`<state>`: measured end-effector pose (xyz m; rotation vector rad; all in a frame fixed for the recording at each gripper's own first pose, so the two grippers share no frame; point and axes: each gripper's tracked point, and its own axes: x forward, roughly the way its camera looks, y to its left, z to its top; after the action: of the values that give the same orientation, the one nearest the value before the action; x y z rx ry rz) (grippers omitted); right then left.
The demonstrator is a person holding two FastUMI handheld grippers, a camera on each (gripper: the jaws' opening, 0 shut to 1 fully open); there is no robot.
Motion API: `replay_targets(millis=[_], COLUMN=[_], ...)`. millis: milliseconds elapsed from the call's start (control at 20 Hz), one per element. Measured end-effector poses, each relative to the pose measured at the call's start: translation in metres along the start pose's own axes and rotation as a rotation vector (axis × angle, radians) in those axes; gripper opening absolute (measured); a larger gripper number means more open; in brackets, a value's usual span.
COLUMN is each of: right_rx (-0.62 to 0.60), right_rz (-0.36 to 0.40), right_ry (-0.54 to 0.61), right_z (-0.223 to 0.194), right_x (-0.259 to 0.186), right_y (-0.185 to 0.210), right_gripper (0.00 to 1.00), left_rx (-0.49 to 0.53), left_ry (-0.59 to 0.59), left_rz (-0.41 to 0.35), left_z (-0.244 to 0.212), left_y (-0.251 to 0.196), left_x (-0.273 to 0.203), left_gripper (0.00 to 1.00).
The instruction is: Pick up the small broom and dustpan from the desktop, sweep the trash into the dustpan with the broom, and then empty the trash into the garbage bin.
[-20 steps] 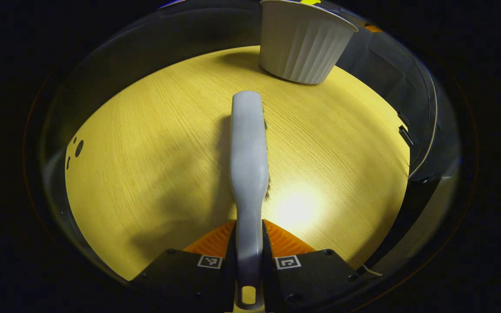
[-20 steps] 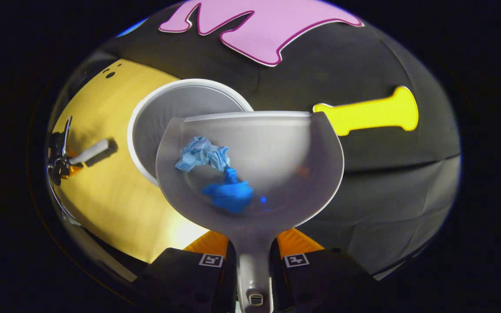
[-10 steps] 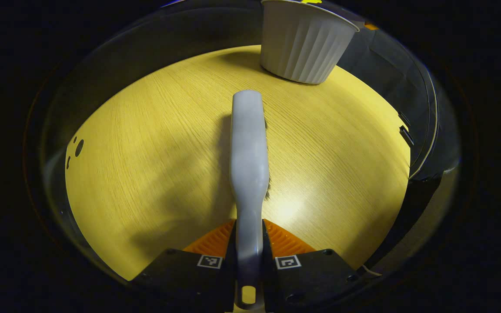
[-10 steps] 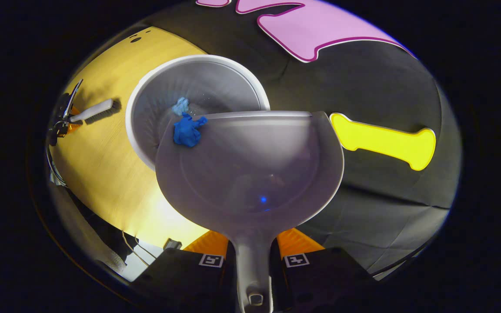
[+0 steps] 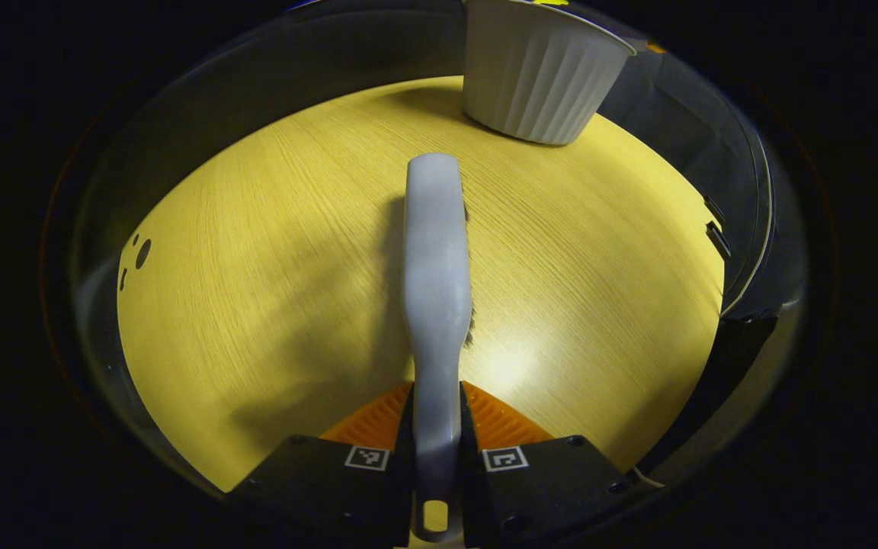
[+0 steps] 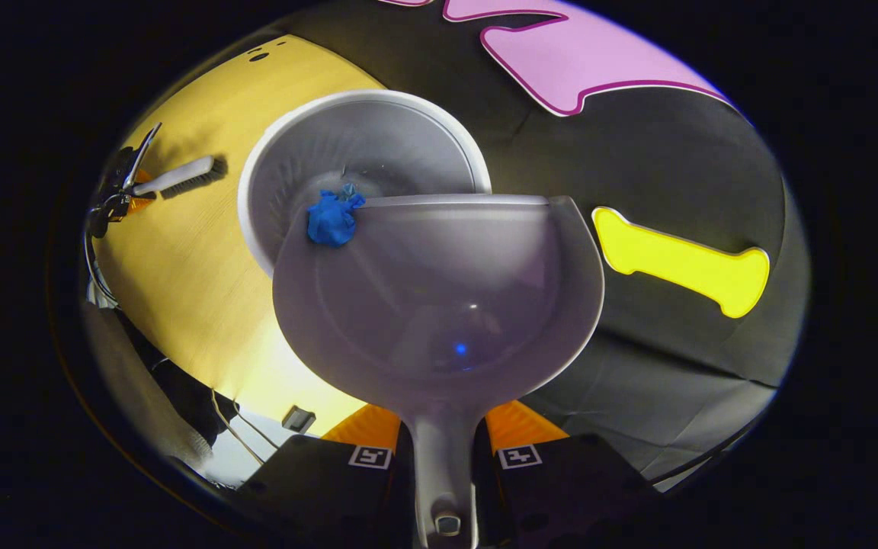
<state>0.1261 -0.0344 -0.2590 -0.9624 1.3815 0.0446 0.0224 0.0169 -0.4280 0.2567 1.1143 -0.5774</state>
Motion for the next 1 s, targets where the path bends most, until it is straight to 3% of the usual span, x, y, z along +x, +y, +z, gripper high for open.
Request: replay_targets(millis=[150,300,550,750,1000], right_rx=[-0.053,-0.078,-0.099,-0.098,-0.153], right_rz=[-0.083,-0.074,-0.061,-0.040,-0.089], right_ry=[0.005,-0.013,-0.017,-0.034,-0.057], right_z=[0.000,0.003,0.005,0.007,0.008], right_x=[0.001,0.000,0.003,0.006,0.011], right_y=[-0.012,-0.006,-0.006,-0.003,-0.007], right_gripper=[0.35,0.36,0.36,0.36,0.36], left_rx=[-0.024,-0.029,-0.046,-0.060,-0.077], left_ry=[0.002,0.004,0.003,-0.001,-0.003], left_rz=[0.006,0.023,0.033,0.044,0.043], left_z=[-0.001,-0.002,-0.004,-0.007,-0.011], left_y=[-0.003,-0.005,-0.006,-0.005,-0.004], left_x=[0.000,0.001,0.002,0.005,0.007], left_gripper=[0.30,0.34,0.27,0.30,0.30])
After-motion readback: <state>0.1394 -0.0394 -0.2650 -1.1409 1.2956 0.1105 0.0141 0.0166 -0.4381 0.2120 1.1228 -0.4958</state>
